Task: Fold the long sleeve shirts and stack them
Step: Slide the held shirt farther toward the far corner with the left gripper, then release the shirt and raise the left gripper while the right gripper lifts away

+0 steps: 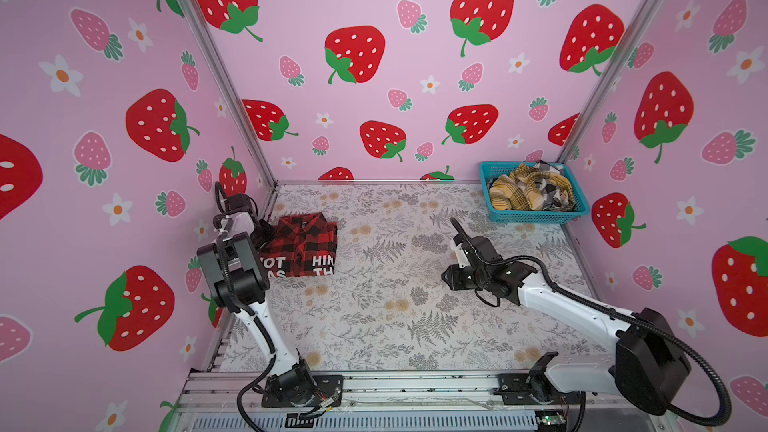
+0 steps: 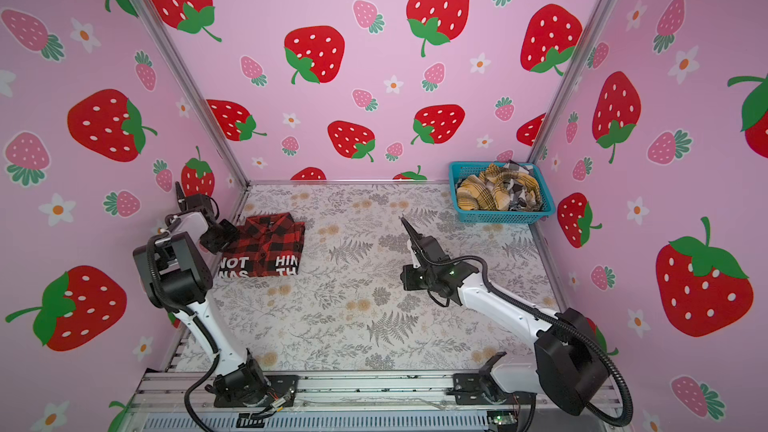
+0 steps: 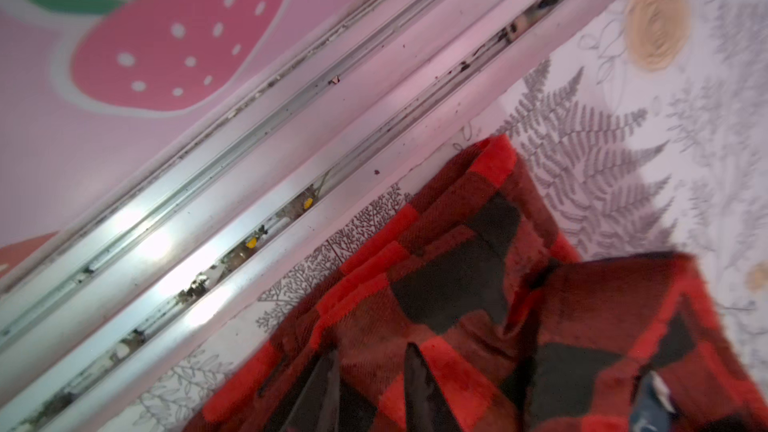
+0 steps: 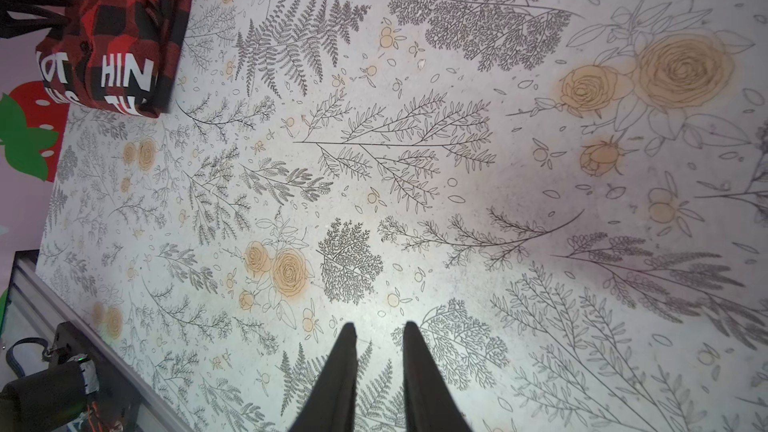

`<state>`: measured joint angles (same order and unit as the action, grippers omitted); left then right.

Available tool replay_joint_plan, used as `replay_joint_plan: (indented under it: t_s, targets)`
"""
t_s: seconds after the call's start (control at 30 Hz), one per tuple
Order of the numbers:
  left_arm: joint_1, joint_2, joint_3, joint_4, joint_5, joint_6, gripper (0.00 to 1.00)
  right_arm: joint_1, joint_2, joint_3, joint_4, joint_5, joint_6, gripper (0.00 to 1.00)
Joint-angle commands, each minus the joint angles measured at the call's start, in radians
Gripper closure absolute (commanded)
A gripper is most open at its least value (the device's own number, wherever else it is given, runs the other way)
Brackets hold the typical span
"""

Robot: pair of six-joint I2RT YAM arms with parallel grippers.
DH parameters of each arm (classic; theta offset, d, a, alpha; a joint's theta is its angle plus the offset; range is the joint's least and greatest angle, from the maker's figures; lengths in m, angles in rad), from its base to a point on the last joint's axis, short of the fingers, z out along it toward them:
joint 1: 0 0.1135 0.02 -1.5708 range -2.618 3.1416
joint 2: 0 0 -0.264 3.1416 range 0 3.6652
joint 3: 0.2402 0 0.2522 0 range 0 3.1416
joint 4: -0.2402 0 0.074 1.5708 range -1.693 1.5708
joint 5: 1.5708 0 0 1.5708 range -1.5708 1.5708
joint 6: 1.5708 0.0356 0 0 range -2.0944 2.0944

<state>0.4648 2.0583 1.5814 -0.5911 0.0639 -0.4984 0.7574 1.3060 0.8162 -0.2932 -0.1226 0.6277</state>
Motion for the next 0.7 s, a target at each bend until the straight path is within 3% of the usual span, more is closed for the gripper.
replay_joint_plan:
  t_s: [0.0, 0.1, 0.27, 0.33, 0.43, 0.57, 0.6, 0.63, 0.67]
  targets:
    - [-0.005, -0.1, -0.001, 0.026, 0.036, -0.028, 0.62, 0.001, -0.034, 0.04, -0.033, 0.057, 0.003, 0.77]
    - [-0.032, -0.183, -0.006, 0.026, 0.061, -0.035, 0.56, -0.004, -0.058, 0.067, -0.073, 0.135, 0.004, 0.76]
    - [-0.109, -0.355, -0.056, 0.012, 0.146, -0.034, 0.54, -0.05, -0.14, 0.104, -0.09, 0.278, 0.015, 0.64]
    - [-0.16, -0.46, -0.117, 0.035, 0.146, -0.017, 0.53, -0.072, -0.185, 0.111, -0.088, 0.344, 0.024, 0.55]
    - [-0.255, -0.623, -0.219, 0.072, 0.147, 0.035, 0.52, -0.087, -0.251, 0.124, -0.097, 0.539, 0.049, 0.36]
    - [-0.414, -0.836, -0.409, 0.161, 0.011, 0.105, 0.52, -0.089, -0.323, 0.069, 0.025, 0.706, -0.067, 0.15]
    - [-0.443, -0.89, -0.478, 0.214, -0.001, 0.129, 0.38, -0.089, -0.336, 0.04, 0.078, 0.724, -0.111, 0.09]
    - [-0.462, -0.926, -0.55, 0.279, -0.023, 0.138, 0.05, -0.089, -0.343, 0.006, 0.127, 0.738, -0.162, 0.07]
    - [-0.482, -0.959, -0.652, 0.37, -0.085, 0.132, 0.01, -0.089, -0.347, -0.044, 0.204, 0.755, -0.234, 0.07]
